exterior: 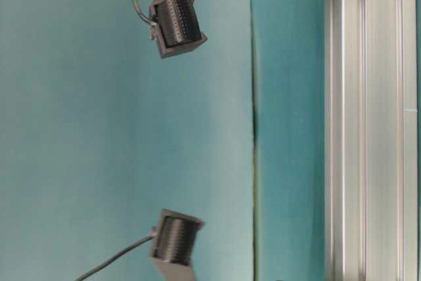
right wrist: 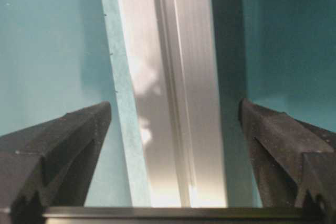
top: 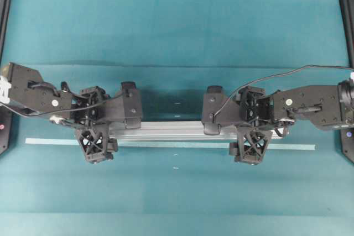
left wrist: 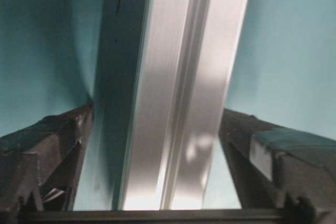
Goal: Lift the metal rail with both hands.
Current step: 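Open both grippers and withdraw them upward from the rail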
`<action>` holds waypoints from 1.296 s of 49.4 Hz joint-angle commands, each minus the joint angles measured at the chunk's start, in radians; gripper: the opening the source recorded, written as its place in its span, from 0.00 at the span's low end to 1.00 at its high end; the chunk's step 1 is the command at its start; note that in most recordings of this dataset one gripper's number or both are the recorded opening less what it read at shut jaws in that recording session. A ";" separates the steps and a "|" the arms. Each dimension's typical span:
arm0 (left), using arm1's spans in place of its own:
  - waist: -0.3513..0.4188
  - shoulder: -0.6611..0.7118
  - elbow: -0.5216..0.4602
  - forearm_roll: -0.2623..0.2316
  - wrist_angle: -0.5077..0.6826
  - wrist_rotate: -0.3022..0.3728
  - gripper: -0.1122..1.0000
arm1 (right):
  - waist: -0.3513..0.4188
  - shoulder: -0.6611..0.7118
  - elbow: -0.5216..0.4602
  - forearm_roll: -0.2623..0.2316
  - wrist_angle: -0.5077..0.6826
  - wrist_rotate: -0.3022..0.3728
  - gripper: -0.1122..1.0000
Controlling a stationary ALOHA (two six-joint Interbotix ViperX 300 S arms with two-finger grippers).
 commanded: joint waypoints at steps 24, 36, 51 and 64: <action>0.005 -0.385 0.006 -0.003 0.095 0.000 0.95 | -0.061 -0.341 0.000 0.003 -0.040 0.038 0.98; 0.018 -0.526 0.029 -0.003 0.086 0.002 0.95 | -0.072 -0.508 0.049 0.003 -0.150 0.038 0.98; 0.041 -0.684 0.081 -0.003 -0.025 0.002 0.95 | -0.074 -0.673 0.129 0.003 -0.225 0.041 0.98; 0.054 -0.801 0.112 -0.003 -0.084 0.002 0.95 | -0.075 -0.810 0.166 0.003 -0.242 0.040 0.98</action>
